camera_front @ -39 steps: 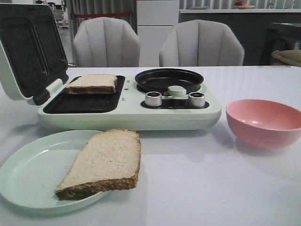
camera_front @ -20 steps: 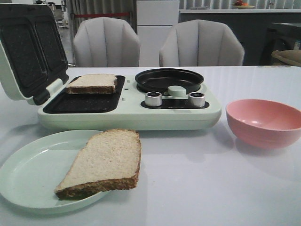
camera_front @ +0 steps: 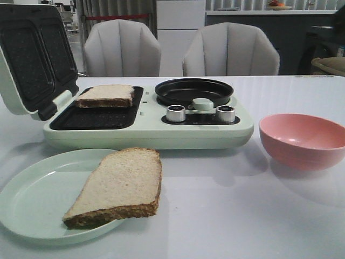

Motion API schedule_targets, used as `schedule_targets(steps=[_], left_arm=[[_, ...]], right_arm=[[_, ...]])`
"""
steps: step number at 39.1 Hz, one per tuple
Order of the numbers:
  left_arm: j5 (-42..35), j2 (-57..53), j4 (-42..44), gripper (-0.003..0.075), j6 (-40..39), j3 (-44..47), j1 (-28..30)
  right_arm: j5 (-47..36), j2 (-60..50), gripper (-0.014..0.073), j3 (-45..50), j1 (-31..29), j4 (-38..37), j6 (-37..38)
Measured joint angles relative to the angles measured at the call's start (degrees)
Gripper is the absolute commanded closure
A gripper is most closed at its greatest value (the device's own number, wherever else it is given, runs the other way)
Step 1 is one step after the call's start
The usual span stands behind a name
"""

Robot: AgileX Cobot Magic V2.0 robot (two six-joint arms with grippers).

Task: Make breakfast with bread and shrimp
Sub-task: 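Withdraw the left gripper upward away from the sandwich maker, then reach the right gripper to the plate and grasp the remaining bread slice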

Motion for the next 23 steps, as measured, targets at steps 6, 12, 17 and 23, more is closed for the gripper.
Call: schedule_targets(steps=[6,12,17,23], left_arm=[[0.0,0.0,0.0,0.0116,0.0,0.0,0.0],[0.0,0.0,0.0,0.0116,0.0,0.0,0.0],[0.0,0.0,0.0,0.0116,0.0,0.0,0.0],[0.0,0.0,0.0,0.0116,0.0,0.0,0.0]], right_arm=[[-0.11,12.22,0.0055,-4.15,4.69,3.7,0.0],[-1.18,22.21,0.0057,-7.58,8.1,7.0,-0.71],[-1.74,29.42,0.0057,-10.62,10.3,11.37,-3.99],[-1.84,36.82,0.0057,-13.23,11.07,20.65,-11.57]])
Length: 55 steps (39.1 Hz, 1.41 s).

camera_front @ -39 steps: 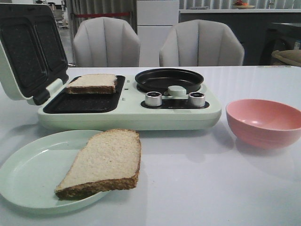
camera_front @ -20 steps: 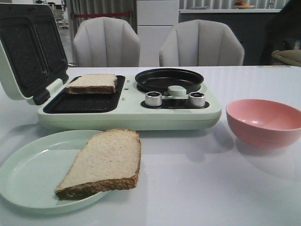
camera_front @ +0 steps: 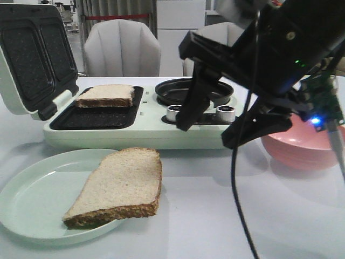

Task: Make breakfast with bread and shrimp
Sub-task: 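Reach the right gripper to the plate and grasp the remaining bread slice, then carry the bread with the right gripper and lay it on the first slice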

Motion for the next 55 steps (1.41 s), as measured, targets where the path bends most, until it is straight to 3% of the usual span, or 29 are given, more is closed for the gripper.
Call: schedule_targets(steps=[15,21,29,36,43,55], left_arm=[[0.0,0.0,0.0,0.0116,0.0,0.0,0.0],[0.0,0.0,0.0,0.0116,0.0,0.0,0.0],[0.0,0.0,0.0,0.0116,0.0,0.0,0.0],[0.0,0.0,0.0,0.0116,0.0,0.0,0.0],[0.0,0.0,0.0,0.0116,0.0,0.0,0.0],[0.0,0.0,0.0,0.0116,0.0,0.0,0.0]], right_arm=[[-1.47,13.44,0.0057,-1.72,0.05,34.06,-29.63],[-2.76,17.39,0.0092,-1.72,0.05,43.03,-37.83],[-2.89,20.1,0.0256,-2.04,0.05,47.17,-41.83],[0.48,22.29,0.0309,-4.68,0.05,47.95,-42.22],[0.33,23.01,0.0461,-6.09,0.05,47.99,-42.32],[-1.08,17.95,0.0461,-6.18,0.05,48.09,-44.15]])
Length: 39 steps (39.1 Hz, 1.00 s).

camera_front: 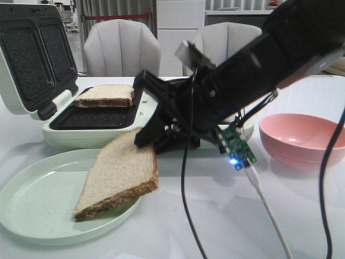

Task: Make breakfast with bread and shrimp
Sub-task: 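Carry the bread with the right gripper and lay it on the first slice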

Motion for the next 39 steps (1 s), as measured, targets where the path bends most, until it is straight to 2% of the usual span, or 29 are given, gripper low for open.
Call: schedule_targets(steps=[7,15,28,39], left_arm=[[0.0,0.0,0.0,0.0116,0.0,0.0,0.0],[0.0,0.0,0.0,0.0116,0.0,0.0,0.0],[0.0,0.0,0.0,0.0116,0.0,0.0,0.0],[0.0,0.0,0.0,0.0116,0.0,0.0,0.0]], right_arm=[[0.0,-2.76,0.0461,-2.29,0.0,0.24,-0.57],[0.0,-1.83,0.0461,-10.43,0.0,1.47,-0.67],[-0.22,7.94,0.0461,-23.1,0.0,4.9,-0.67],[-1.89,16.59,0.0461,-30.31,0.0,6.51,-0.67]])
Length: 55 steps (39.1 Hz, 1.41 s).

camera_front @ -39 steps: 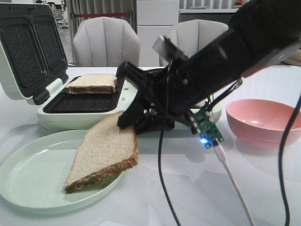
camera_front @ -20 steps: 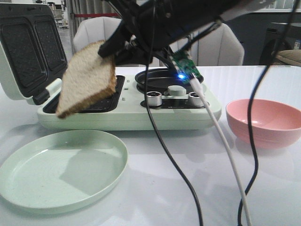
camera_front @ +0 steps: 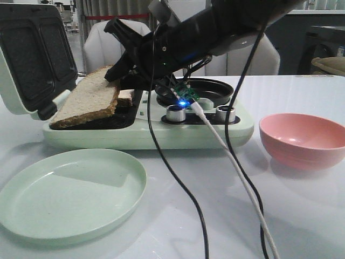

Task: Make breakfast with bread and shrimp
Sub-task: 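Carry the bread with the right gripper and lay it on the first slice, then open the right gripper and withdraw it upward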

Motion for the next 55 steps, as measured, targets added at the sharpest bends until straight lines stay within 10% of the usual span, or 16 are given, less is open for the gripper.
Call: schedule_targets(steps=[6,17,37,44,55], left_arm=[[0.0,0.0,0.0,0.0116,0.0,0.0,0.0],[0.0,0.0,0.0,0.0116,0.0,0.0,0.0],[0.0,0.0,0.0,0.0116,0.0,0.0,0.0],[0.0,0.0,0.0,0.0116,0.0,0.0,0.0],[0.0,0.0,0.0,0.0116,0.0,0.0,0.0]], right_arm=[[-3.09,1.33,0.0402,-1.22,0.0,0.62,-0.03],[-6.04,1.33,0.0044,-1.48,0.0,1.23,-5.76],[-5.71,-2.77,0.0035,-1.48,0.0,-12.89,-8.75],[-1.19,-9.7,0.0035,-1.48,0.0,-29.33,2.99],[13.32,-22.57,0.0035,-1.48,0.0,-74.76,36.04]])
